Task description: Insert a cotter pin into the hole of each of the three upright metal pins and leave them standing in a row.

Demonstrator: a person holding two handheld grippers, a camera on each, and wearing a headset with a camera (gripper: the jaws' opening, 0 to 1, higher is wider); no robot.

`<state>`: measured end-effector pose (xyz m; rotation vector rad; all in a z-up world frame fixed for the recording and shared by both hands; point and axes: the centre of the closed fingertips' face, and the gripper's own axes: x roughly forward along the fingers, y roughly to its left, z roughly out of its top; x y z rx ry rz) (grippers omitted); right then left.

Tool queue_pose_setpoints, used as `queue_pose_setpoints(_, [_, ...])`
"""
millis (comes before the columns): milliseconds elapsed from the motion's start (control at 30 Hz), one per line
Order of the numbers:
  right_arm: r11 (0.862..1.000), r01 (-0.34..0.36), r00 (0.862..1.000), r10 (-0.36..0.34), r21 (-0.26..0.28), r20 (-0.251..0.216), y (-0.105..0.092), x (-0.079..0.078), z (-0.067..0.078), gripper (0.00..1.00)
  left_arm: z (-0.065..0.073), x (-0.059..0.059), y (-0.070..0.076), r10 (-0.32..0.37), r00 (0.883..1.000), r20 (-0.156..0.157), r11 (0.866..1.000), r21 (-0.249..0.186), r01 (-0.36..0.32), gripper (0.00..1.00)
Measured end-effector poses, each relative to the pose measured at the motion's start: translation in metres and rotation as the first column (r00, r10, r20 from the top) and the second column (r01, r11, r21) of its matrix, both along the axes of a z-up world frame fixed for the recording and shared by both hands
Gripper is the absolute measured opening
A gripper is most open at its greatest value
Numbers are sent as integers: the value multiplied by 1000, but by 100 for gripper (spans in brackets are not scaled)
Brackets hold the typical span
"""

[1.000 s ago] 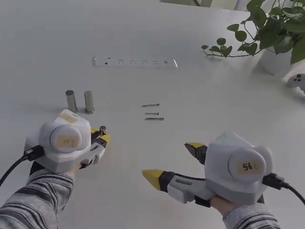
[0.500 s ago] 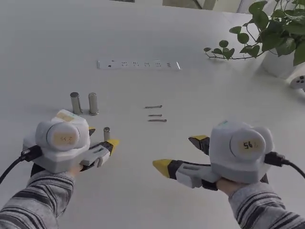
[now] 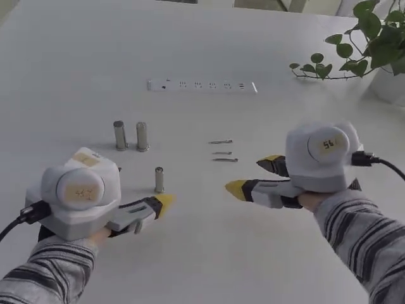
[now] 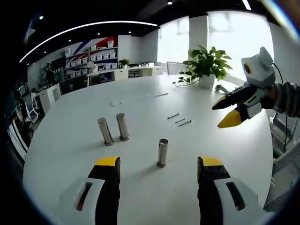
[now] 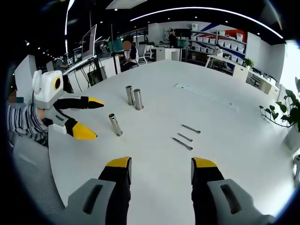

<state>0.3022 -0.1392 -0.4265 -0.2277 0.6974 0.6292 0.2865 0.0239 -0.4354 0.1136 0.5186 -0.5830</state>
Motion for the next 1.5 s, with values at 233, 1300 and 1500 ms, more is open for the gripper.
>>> queue_pose_setpoints(233, [998, -41, 997, 38, -40, -62, 1, 17, -9, 45, 7, -8, 7, 9, 1000, 4, 1000, 1, -9, 77])
queue_pose_setpoints(1300, [951, -218, 964, 175, -219, -201, -7, 79, -43, 22, 12, -36, 29, 24, 999, -30, 1000, -1, -24, 99])
queue_pose_setpoints(1500, [915, -296, 944, 237, -274, -230, -5, 85, -50, 17, 11, -37, 33, 27, 999, -36, 1000, 9, -27, 99])
